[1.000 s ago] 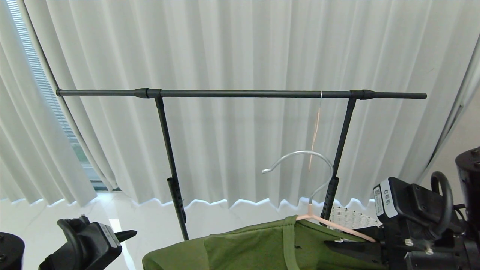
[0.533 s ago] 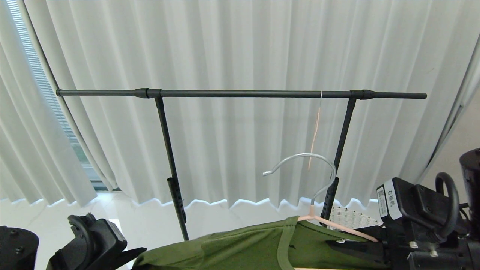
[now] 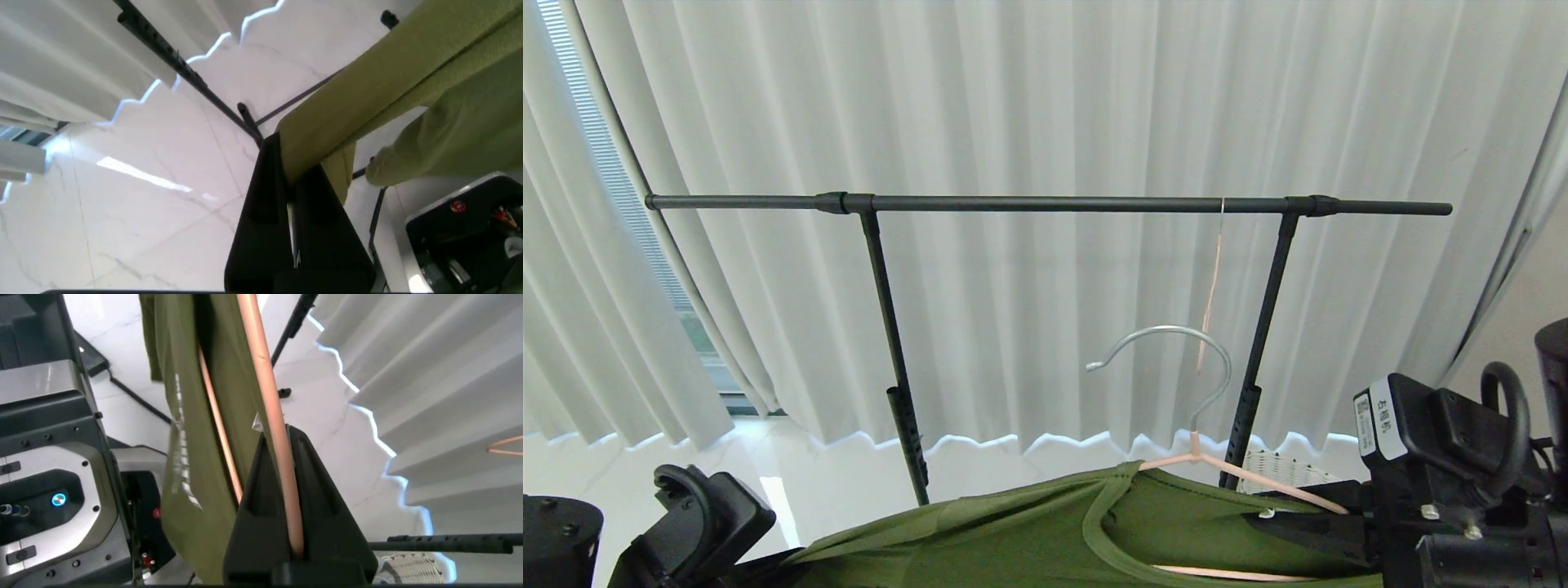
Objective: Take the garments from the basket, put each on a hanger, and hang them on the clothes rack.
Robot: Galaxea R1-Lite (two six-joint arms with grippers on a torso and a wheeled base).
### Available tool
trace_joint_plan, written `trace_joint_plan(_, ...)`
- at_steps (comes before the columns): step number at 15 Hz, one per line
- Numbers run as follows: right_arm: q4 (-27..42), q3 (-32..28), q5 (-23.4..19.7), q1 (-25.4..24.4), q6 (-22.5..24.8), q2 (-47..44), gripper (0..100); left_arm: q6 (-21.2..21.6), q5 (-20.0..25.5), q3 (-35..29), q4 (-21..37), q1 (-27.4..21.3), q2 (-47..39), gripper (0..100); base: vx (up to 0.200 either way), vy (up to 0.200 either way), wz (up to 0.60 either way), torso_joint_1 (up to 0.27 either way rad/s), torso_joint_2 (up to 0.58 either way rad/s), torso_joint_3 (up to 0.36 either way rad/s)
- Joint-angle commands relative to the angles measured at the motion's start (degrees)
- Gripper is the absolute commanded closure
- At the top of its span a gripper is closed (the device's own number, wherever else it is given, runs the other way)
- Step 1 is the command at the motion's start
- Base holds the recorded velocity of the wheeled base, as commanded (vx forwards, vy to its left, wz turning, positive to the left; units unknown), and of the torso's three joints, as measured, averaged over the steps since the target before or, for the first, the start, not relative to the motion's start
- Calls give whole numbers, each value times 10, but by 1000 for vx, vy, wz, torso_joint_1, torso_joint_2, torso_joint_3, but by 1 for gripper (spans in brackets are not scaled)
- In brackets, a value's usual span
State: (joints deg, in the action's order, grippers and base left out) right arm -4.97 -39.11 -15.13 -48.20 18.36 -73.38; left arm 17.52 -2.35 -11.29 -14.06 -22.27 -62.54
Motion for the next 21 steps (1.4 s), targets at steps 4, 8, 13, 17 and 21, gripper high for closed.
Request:
trace_joint_plan(4, 0, 0, 0, 0, -2, 1, 100, 1, -1, 6, 1, 6, -8, 100, 0, 0, 0, 0, 0, 0)
trace_joint_plan(8, 0, -1, 0, 12, -2, 1, 100, 1, -1, 6, 1, 6, -7, 0, 0, 0, 0, 0, 0, 0)
trace_joint_plan(13, 0, -5, 52, 16, -57, -9, 100, -4, 2, -8, 0, -1, 27, 0, 0, 0, 0, 0, 0, 0)
trace_joint_plan(17, 37, -69, 153, 16, -192, -68, 100, -7, 2, -52, -20, 2, 44, 0, 0, 0, 0, 0, 0, 0)
trace_joint_plan(21, 117, -175, 225, 16, -276, -132, 100, -6, -1, -73, -72, 8, 16, 0, 0, 0, 0, 0, 0, 0)
